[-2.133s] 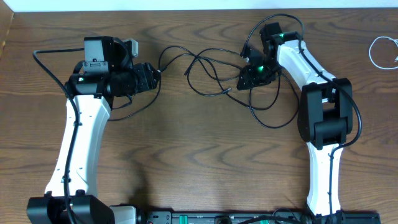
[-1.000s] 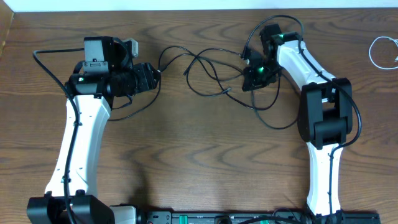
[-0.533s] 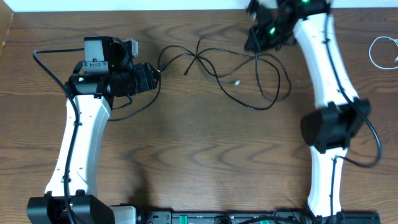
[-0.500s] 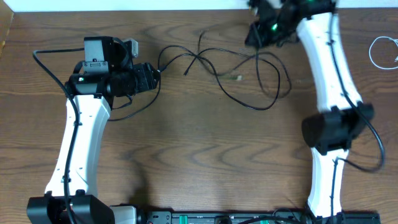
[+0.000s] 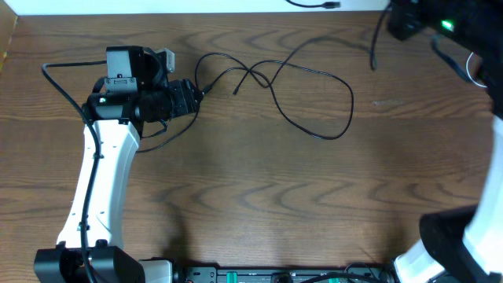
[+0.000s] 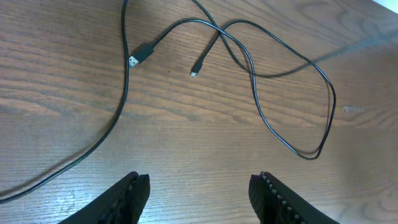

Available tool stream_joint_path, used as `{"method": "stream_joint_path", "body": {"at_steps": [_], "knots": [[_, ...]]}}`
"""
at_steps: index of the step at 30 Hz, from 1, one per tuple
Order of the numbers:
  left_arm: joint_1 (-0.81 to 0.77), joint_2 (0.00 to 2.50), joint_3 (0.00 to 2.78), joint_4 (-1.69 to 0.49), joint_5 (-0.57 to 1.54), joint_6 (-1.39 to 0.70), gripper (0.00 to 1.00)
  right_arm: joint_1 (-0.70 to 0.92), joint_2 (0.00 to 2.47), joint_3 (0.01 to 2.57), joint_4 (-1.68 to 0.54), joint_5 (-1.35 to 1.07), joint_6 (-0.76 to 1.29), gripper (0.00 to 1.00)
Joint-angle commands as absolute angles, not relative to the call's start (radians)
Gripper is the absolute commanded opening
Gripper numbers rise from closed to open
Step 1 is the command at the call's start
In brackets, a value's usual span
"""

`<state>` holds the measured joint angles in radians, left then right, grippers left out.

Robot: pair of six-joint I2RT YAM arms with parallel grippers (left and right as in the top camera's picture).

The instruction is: Untangle cables

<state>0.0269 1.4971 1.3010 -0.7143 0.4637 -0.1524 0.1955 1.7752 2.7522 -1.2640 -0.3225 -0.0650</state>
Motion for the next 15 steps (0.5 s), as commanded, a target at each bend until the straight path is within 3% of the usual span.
{"method": "stream_joint_path", "body": {"at_steps": [1, 6, 15], "knots": [[0.026, 1.504, 1.313, -0.717, 0.456, -0.142, 0.64, 0.148, 1.726, 2.755, -1.257, -0.261, -0.009, 0.01], [0.000, 1.504, 1.313, -0.704, 0.471, -0.136, 0.71, 0.101, 1.687, 2.755, -1.277, -0.287, 0.015, 0.01], [-0.188, 1.549, 1.313, -0.610, 0.470, -0.038, 0.72, 0.091, 1.727, 2.751, -1.336, -0.298, 0.015, 0.01]]}}
